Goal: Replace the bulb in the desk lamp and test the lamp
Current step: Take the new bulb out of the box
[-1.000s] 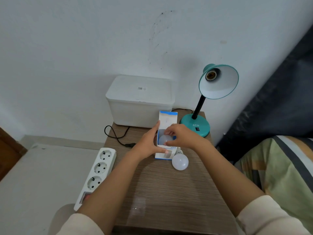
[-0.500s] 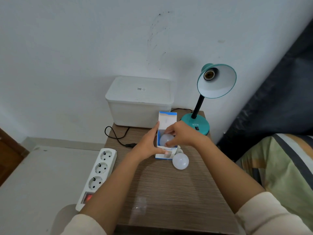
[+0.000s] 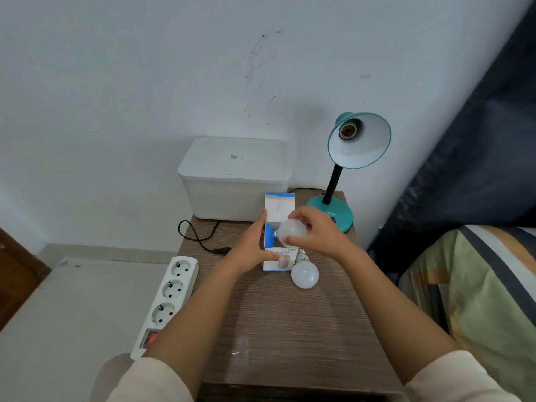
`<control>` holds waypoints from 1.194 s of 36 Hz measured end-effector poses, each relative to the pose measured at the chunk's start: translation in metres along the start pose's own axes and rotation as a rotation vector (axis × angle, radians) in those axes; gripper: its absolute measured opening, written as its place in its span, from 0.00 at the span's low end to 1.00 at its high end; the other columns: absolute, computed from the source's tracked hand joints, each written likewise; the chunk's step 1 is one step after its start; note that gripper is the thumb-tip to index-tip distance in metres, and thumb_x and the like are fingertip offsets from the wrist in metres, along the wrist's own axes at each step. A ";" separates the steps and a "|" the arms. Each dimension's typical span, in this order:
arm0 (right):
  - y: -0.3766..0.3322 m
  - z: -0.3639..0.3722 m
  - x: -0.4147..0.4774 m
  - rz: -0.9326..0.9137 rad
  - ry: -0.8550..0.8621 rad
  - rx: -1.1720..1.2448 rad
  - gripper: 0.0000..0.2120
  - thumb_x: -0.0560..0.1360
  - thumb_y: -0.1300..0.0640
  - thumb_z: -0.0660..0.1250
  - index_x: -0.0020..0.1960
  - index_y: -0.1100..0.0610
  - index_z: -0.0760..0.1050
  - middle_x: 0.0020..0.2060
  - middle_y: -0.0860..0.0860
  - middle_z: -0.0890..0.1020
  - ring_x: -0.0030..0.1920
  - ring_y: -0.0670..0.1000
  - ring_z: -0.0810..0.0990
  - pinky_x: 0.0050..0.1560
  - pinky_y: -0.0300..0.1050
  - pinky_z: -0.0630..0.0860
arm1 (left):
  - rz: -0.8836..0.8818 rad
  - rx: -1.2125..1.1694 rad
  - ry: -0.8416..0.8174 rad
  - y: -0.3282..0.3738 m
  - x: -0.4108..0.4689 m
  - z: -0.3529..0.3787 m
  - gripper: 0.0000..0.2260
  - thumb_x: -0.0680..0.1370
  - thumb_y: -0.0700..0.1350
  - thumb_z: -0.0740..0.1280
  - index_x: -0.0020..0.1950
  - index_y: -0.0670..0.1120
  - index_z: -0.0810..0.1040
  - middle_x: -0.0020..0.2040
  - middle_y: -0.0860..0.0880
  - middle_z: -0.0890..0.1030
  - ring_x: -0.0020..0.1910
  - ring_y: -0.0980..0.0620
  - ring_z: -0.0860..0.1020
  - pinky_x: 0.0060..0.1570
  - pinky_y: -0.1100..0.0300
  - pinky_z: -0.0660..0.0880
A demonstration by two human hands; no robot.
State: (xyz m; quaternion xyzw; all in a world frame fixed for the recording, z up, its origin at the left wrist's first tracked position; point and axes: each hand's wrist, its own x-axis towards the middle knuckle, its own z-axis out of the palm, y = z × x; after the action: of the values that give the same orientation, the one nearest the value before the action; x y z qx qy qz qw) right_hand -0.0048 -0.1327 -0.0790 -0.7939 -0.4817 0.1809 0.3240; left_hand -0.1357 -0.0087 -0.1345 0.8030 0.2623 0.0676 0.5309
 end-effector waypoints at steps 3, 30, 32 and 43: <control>0.008 -0.001 -0.011 0.018 0.112 0.098 0.18 0.67 0.54 0.74 0.53 0.53 0.71 0.52 0.50 0.76 0.49 0.47 0.75 0.50 0.43 0.76 | -0.003 -0.021 0.020 -0.003 0.002 0.001 0.53 0.61 0.49 0.80 0.76 0.56 0.49 0.74 0.55 0.63 0.70 0.56 0.65 0.67 0.48 0.68; 0.018 0.017 -0.031 0.146 0.230 0.289 0.23 0.66 0.61 0.72 0.57 0.51 0.68 0.50 0.49 0.74 0.50 0.49 0.76 0.45 0.42 0.77 | 0.076 -0.040 0.020 0.004 0.001 0.003 0.44 0.66 0.38 0.77 0.74 0.54 0.56 0.59 0.64 0.68 0.58 0.64 0.69 0.55 0.63 0.73; 0.019 0.017 -0.026 0.127 0.243 0.325 0.28 0.67 0.61 0.71 0.64 0.47 0.69 0.55 0.48 0.74 0.55 0.50 0.76 0.54 0.48 0.78 | 0.084 -0.027 0.008 0.002 0.001 0.002 0.42 0.64 0.41 0.79 0.70 0.61 0.61 0.62 0.63 0.72 0.62 0.61 0.72 0.59 0.55 0.75; 0.027 0.021 0.012 0.217 0.427 0.498 0.22 0.74 0.53 0.67 0.68 0.49 0.70 0.57 0.50 0.74 0.57 0.48 0.73 0.59 0.42 0.70 | 0.073 -0.033 0.008 0.003 0.001 -0.001 0.46 0.65 0.43 0.78 0.69 0.68 0.53 0.67 0.59 0.69 0.64 0.60 0.69 0.63 0.53 0.73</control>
State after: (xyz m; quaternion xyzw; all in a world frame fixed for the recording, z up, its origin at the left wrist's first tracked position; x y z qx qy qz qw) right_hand 0.0054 -0.1239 -0.1124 -0.7569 -0.2570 0.1558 0.5803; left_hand -0.1342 -0.0082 -0.1319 0.8028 0.2338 0.0945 0.5403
